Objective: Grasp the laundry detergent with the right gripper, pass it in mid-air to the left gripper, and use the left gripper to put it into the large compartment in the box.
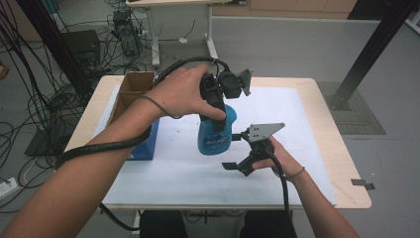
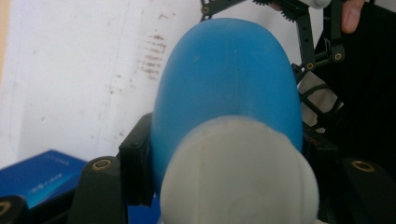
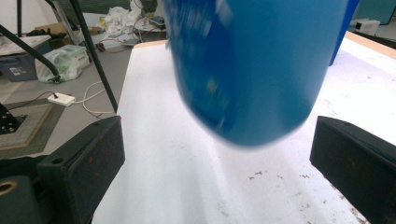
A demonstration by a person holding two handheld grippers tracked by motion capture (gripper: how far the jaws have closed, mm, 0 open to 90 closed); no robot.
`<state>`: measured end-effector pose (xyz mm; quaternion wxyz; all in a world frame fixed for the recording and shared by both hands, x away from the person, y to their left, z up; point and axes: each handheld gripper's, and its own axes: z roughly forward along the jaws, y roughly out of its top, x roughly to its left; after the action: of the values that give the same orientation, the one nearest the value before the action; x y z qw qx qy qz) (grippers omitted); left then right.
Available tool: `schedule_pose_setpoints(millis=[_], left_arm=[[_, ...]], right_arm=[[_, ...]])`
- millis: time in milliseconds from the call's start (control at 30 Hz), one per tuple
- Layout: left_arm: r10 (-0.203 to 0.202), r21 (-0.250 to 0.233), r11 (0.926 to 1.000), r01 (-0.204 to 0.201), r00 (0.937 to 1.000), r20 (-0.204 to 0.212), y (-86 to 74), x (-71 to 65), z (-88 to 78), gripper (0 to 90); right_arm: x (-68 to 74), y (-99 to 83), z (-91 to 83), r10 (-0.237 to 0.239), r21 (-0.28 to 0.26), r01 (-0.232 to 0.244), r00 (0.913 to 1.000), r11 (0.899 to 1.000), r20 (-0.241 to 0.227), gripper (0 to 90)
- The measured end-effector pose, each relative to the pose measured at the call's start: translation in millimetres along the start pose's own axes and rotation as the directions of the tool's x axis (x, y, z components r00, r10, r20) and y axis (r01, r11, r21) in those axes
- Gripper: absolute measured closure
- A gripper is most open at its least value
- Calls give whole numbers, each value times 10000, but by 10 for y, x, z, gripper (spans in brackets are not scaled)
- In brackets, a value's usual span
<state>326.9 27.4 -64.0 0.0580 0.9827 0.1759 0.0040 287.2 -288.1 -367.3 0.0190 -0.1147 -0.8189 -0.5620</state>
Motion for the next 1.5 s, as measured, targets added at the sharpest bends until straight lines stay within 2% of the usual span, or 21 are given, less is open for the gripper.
schedule_pose_setpoints(millis=[167, 367, 400, 500, 533, 567, 600, 667, 700, 767, 833, 867, 900, 967, 1033, 1067, 1133, 1300, 1333, 1367, 1500], left_arm=[[-987, -305, 9947, 987, 9951, 6, -54, 79, -142, 378], [-2369, -463, 9706, 2363, 9715, -75, -76, 140, -292, 378], [-2711, -475, 9615, 2706, 9626, -28, -82, 168, -318, 378], [-2941, -569, 9543, 2934, 9557, -50, -97, 177, -362, 378], [-3335, -561, 9414, 3326, 9427, -75, -100, 205, -398, 378], [-3335, -561, 9414, 3326, 9427, -75, -100, 205, -398, 378], [-3951, -487, 9178, 3941, 9186, -121, -102, 239, -430, 378], [-3996, -482, 9160, 3982, 9164, -236, -105, 250, -455, 378], [-4356, -467, 8996, 4343, 8998, -234, -116, 275, -471, 378], [-4400, -545, 8973, 4381, 8974, -314, -135, 290, -497, 378], [-4836, -622, 8744, 4812, 8747, -312, -177, 341, -529, 378], [-5223, -765, 8515, 5188, 8521, -337, -243, 404, -572, 378], [-5223, -765, 8515, 5188, 8521, -337, -243, 404, -572, 378], [-5664, -854, 8228, 5619, 8231, -408, -316, 485, -624, 379], [-5710, -920, 8194, 5658, 8197, -449, -346, 512, -643, 378], [-6034, -1017, 7959, 5968, 7956, -542, -402, 564, -684, 378], [-6101, -1086, 7906, 6026, 7904, -557, -425, 578, -694, 378], [-6856, -1366, 7252, 6749, 7260, -529, -597, 726, -764, 379], [-7052, -1417, 7060, 6938, 7071, -517, -641, 761, -758, 379], [-7052, -1417, 7060, 6938, 7071, -517, -641, 761, -758, 379], [-7536, -1607, 6558, 7376, 6522, -821, -817, 853, -758, 379]], right_arm=[[6, -6, 10, -29, -61, 29, 10000, 10000, -5, 34], [19, 17, 28, -36, -46, 36, 10000, 10000, -3, 39], [16, 25, 32, -30, -25, 30, 10000, 10000, -29, 42], [15, 47, 44, -148, -30, 148, 9999, 9999, -41, 47], [15, 53, 46, -179, -40, 179, 9998, 9998, -26, 46], [16, 61, 45, -181, -61, 181, 9998, 9998, -22, 46], [14, 65, 46, -192, -67, 192, 9998, 9998, -24, 43], [17, 74, 47, -190, -52, 190, 9998, 9998, -17, 39], [21, 77, 49, -175, -30, 175, 9998, 9998, 1, 37], [24, 82, 51, -165, 3, 165, 9999, 9999, 22, 35], [25, 77, 56, -153, 1, 153, 9999, 9999, 59, 28], [33, 69, 63, -138, -9, 138, 9998, 9999, 110, 23], [33, 69, 63, -138, -9, 138, 9998, 9999, 110, 23], [50, 69, 67, -208, 13, 208, 9996, 9998, 193, 16], [55, 72, 66, -215, 16, 215, 9995, 9998, 217, 16], [64, 77, 61, -263, 23, 262, 9993, 9997, 252, 16], [71, 76, 59, -286, 3, 286, 9991, 9996, 305, 16], [103, 89, 34, -295, 85, 291, 9983, 9995, 500, 14], [111, 93, 28, -301, 105, 296, 9981, 9995, 544, 15], [111, 93, 28, -301, 105, 296, 9981, 9995, 544, 15], [132, 90, -17, -398, -19, 400, 9974, 9992, 600, 6]])
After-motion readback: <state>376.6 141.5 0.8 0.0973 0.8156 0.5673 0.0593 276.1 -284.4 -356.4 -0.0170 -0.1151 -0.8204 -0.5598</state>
